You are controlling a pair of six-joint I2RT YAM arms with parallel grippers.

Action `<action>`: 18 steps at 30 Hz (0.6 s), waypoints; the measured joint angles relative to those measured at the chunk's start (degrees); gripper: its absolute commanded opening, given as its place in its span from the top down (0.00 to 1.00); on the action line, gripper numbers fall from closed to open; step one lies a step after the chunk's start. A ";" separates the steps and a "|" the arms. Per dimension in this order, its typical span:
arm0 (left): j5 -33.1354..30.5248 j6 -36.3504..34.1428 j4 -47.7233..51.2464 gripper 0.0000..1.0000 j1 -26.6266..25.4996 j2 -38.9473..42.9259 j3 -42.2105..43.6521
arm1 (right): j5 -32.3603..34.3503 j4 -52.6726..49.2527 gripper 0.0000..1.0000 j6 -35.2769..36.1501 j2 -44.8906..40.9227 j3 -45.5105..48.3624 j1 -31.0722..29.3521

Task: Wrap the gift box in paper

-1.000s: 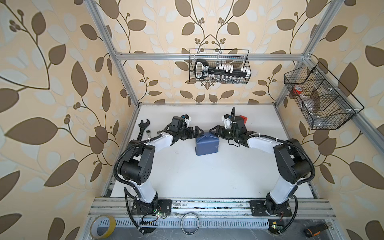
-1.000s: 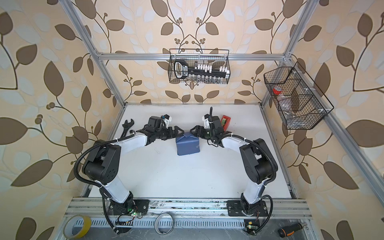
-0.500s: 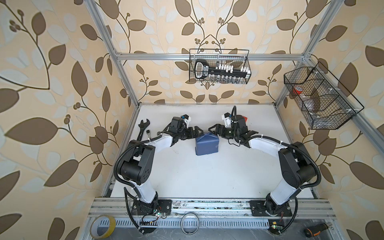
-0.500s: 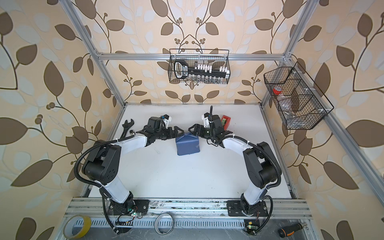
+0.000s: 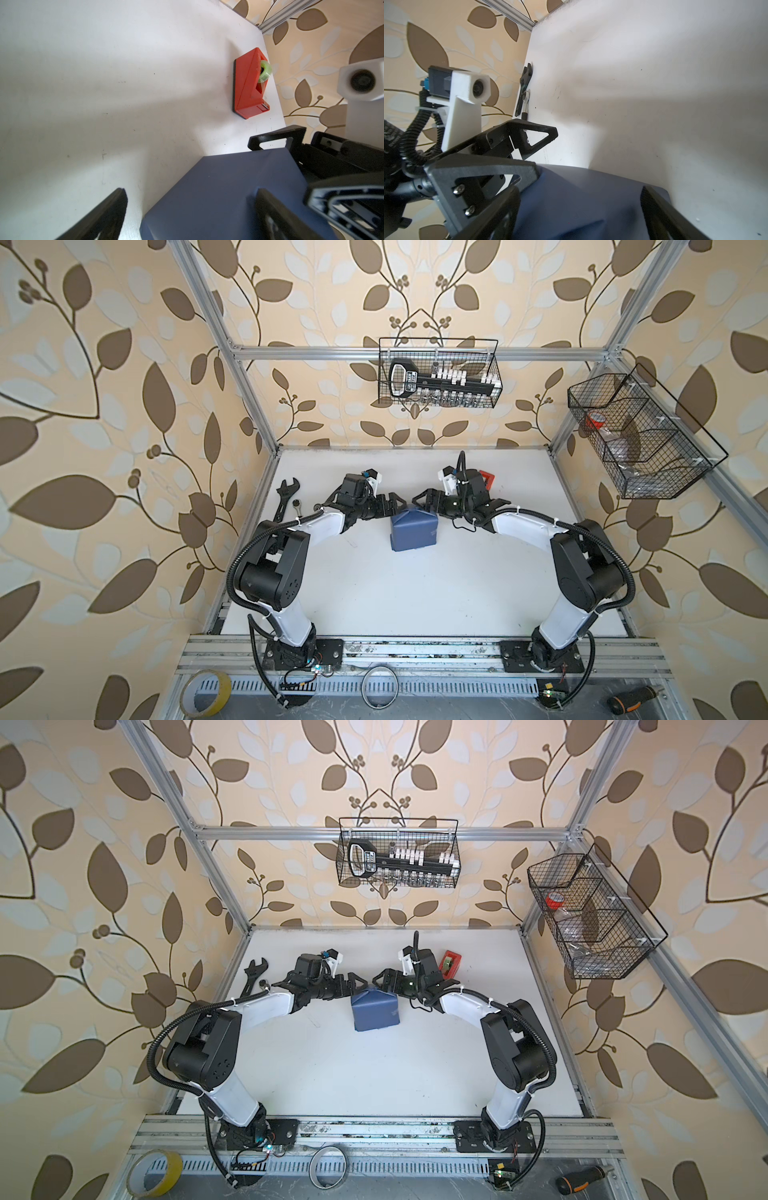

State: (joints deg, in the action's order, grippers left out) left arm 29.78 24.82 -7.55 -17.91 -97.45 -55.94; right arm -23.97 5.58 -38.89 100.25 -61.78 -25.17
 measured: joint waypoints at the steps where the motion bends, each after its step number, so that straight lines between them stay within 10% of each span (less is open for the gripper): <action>1: 0.00 0.04 0.00 0.02 0.00 0.00 0.00 | 0.02 0.02 0.09 0.13 0.00 0.55 0.00; 18: -0.09 13.51 -4.02 0.01 0.00 6.25 7.15 | -0.07 8.41 0.11 -0.33 -2.38 9.22 -0.24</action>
State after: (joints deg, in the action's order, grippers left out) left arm 29.69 38.33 -11.57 -17.91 -91.20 -48.80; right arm -24.03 14.00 -39.22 97.86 -52.56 -25.41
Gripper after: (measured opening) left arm 0.989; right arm 0.894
